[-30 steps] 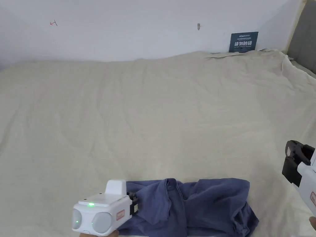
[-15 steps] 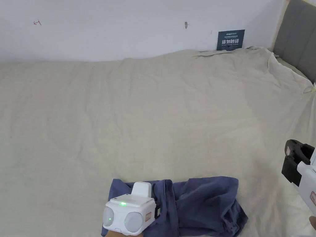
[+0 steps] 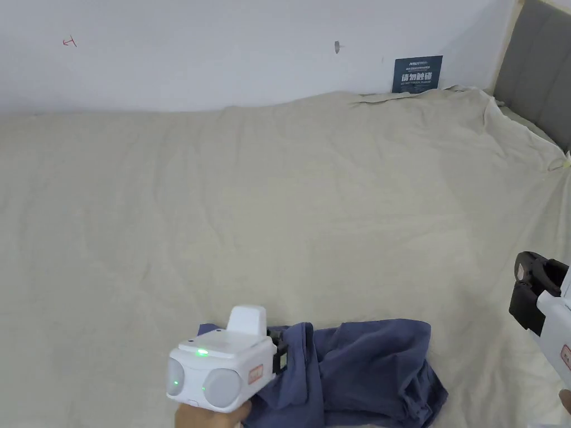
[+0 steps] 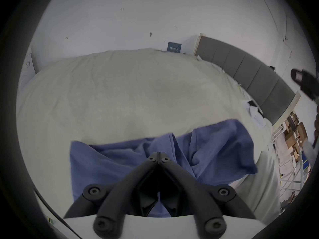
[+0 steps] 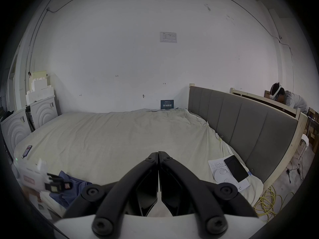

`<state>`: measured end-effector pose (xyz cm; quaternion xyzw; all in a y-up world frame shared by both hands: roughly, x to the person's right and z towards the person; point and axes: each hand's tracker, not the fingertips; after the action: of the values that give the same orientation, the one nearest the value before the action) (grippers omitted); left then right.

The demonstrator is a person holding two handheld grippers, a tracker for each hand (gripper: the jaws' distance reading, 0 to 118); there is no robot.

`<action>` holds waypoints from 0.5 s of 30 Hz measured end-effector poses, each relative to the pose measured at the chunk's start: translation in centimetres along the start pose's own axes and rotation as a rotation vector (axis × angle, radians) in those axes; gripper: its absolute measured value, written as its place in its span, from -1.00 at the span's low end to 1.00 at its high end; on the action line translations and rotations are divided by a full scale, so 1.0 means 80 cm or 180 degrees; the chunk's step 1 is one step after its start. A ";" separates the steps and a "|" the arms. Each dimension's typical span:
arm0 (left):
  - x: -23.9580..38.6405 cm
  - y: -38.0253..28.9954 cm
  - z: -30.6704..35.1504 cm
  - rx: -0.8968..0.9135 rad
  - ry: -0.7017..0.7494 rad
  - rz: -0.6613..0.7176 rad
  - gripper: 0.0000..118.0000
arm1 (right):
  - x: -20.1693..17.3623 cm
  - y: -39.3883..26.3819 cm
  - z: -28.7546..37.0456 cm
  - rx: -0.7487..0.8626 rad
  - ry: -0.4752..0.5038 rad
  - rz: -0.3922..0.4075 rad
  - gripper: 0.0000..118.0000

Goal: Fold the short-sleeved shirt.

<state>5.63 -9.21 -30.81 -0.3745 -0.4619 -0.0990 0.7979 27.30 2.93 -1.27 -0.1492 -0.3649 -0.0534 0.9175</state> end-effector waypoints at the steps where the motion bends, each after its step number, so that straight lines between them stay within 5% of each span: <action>1: -0.008 0.008 0.011 0.0007 -0.0033 0.0008 -1.00 | -0.001 0.001 0.000 0.0007 0.0005 0.0000 -1.00; 11: -0.128 0.036 0.059 -0.0193 -0.0369 0.0597 -0.99 | -0.009 0.004 0.001 0.0031 0.0052 0.0027 -1.00; 13: -0.151 0.032 0.054 -0.0348 -0.0379 0.0740 -0.79 | -0.010 0.004 0.001 0.0020 0.0052 0.0029 -1.00; 14: -0.158 0.028 0.050 -0.0419 -0.0366 0.0809 -0.58 | -0.010 0.004 0.000 0.0014 0.0054 0.0031 -1.00; 15: -0.168 0.023 0.046 -0.0479 -0.0351 0.0901 -0.13 | -0.010 0.003 0.000 0.0009 0.0054 0.0034 -1.00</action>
<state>-3.32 -7.89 -41.60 -0.4994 -0.4389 0.0008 0.7470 26.76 3.17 -1.91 -0.1494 -0.3564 -0.0493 0.9210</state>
